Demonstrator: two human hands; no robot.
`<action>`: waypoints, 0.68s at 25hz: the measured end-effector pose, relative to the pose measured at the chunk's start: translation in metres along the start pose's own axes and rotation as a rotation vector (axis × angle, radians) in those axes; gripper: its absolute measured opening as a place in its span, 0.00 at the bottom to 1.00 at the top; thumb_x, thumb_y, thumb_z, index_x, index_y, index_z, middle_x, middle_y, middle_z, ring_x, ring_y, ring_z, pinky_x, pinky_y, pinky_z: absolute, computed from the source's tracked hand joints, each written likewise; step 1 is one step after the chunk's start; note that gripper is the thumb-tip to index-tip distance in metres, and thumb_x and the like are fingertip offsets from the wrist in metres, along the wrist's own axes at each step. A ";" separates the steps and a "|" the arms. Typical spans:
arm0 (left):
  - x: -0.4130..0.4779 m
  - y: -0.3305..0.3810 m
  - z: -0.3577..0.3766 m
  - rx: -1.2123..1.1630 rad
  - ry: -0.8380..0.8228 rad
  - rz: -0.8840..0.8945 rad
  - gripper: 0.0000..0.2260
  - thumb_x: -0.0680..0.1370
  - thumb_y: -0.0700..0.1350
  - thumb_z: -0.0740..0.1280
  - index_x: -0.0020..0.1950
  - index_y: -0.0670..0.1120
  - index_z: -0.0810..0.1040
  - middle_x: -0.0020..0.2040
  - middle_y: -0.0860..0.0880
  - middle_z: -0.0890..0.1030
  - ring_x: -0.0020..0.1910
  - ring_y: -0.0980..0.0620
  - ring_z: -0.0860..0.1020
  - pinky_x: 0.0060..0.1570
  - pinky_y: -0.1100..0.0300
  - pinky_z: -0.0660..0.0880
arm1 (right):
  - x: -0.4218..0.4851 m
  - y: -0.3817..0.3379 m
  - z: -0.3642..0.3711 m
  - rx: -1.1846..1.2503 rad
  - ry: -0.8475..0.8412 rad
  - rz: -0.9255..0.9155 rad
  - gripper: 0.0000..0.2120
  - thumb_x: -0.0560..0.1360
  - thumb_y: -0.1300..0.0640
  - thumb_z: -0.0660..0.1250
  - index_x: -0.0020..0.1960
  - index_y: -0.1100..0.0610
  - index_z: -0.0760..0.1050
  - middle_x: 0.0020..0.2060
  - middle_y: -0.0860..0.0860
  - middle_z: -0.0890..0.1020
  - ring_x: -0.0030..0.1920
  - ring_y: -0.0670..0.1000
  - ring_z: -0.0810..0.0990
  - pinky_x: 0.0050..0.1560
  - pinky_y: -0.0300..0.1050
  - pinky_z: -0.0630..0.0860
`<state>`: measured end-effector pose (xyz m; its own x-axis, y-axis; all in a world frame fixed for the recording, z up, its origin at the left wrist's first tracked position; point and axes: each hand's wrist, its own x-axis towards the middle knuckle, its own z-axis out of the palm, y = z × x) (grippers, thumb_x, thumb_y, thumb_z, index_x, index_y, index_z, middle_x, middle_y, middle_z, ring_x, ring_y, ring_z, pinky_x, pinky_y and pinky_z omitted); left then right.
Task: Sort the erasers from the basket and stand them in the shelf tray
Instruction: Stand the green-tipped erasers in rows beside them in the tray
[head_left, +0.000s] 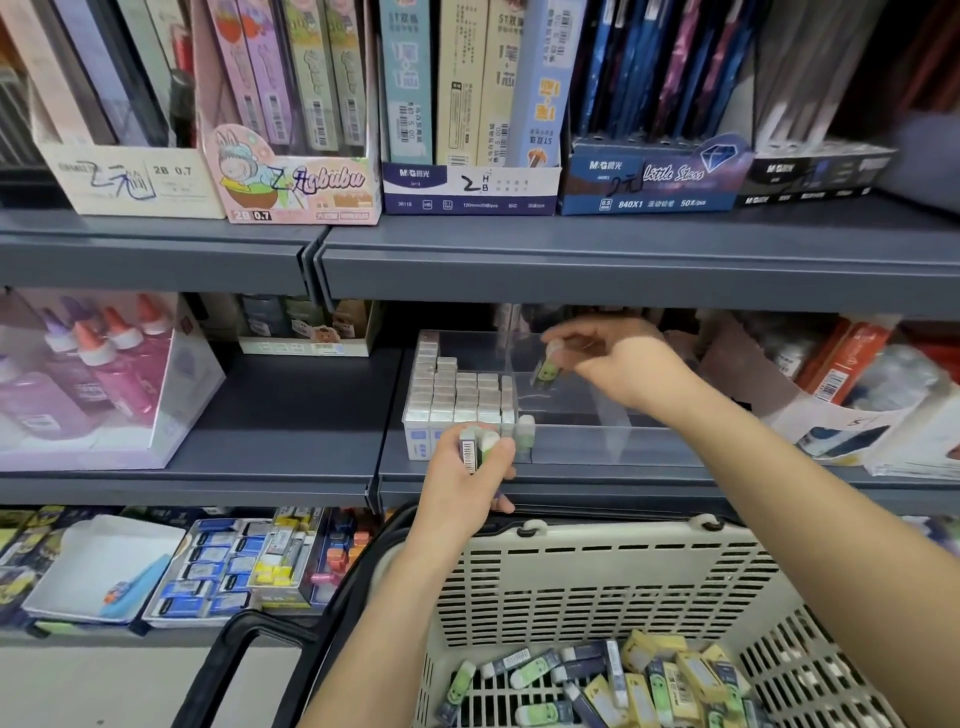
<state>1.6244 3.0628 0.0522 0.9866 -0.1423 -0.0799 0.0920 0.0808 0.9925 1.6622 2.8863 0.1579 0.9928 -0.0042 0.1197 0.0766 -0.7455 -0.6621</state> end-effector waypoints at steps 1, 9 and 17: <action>0.001 -0.001 -0.001 0.010 0.001 -0.014 0.11 0.75 0.46 0.68 0.55 0.48 0.72 0.35 0.52 0.81 0.32 0.56 0.79 0.39 0.51 0.79 | 0.007 0.001 0.002 -0.070 0.014 0.036 0.08 0.75 0.54 0.66 0.53 0.46 0.77 0.49 0.46 0.82 0.50 0.48 0.79 0.58 0.41 0.73; 0.002 -0.003 -0.003 0.028 -0.021 0.024 0.08 0.74 0.47 0.70 0.50 0.51 0.74 0.37 0.56 0.82 0.33 0.56 0.81 0.43 0.50 0.80 | 0.016 0.013 0.041 -0.183 -0.236 0.079 0.02 0.75 0.56 0.67 0.47 0.50 0.77 0.48 0.49 0.83 0.46 0.48 0.80 0.50 0.41 0.75; -0.002 -0.001 -0.002 -0.056 -0.043 0.045 0.08 0.73 0.41 0.71 0.48 0.51 0.76 0.39 0.53 0.80 0.38 0.57 0.81 0.35 0.63 0.78 | -0.007 0.015 0.038 -0.174 -0.144 -0.066 0.10 0.77 0.51 0.62 0.55 0.51 0.78 0.48 0.44 0.81 0.49 0.45 0.78 0.47 0.35 0.70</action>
<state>1.6226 3.0646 0.0515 0.9834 -0.1790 -0.0299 0.0560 0.1425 0.9882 1.6604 2.9006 0.1195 0.9901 0.1339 0.0431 0.1367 -0.8448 -0.5173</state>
